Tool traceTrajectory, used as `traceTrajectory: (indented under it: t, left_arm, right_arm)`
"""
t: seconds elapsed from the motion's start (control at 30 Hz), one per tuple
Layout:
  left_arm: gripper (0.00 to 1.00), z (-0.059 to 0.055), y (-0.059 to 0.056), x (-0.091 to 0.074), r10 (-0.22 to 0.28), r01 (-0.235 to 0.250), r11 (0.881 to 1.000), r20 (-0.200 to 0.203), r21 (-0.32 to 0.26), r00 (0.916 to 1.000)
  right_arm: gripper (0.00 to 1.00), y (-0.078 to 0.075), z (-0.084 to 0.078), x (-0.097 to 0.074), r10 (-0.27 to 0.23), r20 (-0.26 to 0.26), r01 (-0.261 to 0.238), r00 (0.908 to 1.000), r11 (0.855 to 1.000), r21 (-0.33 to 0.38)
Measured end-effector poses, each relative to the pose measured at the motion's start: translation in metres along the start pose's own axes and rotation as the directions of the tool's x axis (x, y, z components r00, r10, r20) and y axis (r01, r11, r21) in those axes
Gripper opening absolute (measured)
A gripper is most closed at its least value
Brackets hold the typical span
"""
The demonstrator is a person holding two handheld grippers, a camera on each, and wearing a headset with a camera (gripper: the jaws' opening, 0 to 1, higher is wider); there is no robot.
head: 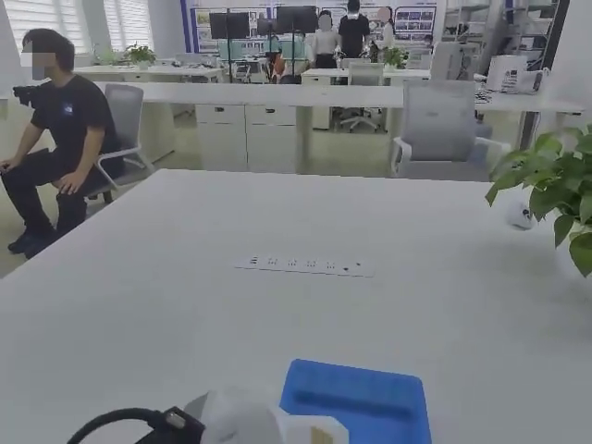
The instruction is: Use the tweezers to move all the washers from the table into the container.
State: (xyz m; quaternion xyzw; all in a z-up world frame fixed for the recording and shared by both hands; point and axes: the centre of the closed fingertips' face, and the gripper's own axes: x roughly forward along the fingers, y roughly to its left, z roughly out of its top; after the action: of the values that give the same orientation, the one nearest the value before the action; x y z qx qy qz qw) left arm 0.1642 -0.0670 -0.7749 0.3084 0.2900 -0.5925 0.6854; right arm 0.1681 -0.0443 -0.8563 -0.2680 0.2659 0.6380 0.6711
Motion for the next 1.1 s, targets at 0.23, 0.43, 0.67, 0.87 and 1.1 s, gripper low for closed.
traceTrajectory:
  t: [0.23, 0.43, 0.67, 0.87, 1.1]
  left_arm:
    - [0.00, -0.003, 0.002, -0.001, 0.002, -0.002, 1.000, -0.002, -0.016, 1.0000]
    - [0.00, 0.001, 0.000, 0.001, -0.011, 0.011, 1.000, 0.003, -0.001, 0.9999]
    - [0.00, 0.009, -0.004, 0.005, -0.026, 0.026, 0.999, 0.013, 0.029, 0.9996]
    - [0.00, 0.013, -0.006, 0.008, -0.033, 0.032, 0.998, 0.017, 0.059, 0.9993]
    - [0.00, 0.016, 0.012, 0.003, 0.008, -0.009, 0.997, 0.012, 0.083, 0.9999]
  right_arm:
    - [0.07, -0.003, 0.003, 0.001, -0.009, 0.032, 0.008, 0.9994, 0.999, 0.045]
    - [0.11, -0.002, 0.008, -0.006, -0.002, 0.080, -0.005, 0.9968, 0.996, 0.089]
    - [0.08, 0.003, 0.004, -0.025, -0.017, 0.100, 0.007, 0.9949, 0.995, 0.095]
    - [0.05, 0.001, 0.003, -0.025, -0.024, 0.095, 0.015, 0.9952, 0.996, 0.092]
    - [0.04, -0.024, 0.011, -0.029, -0.131, 0.091, 0.127, 0.9872, 0.991, 0.048]
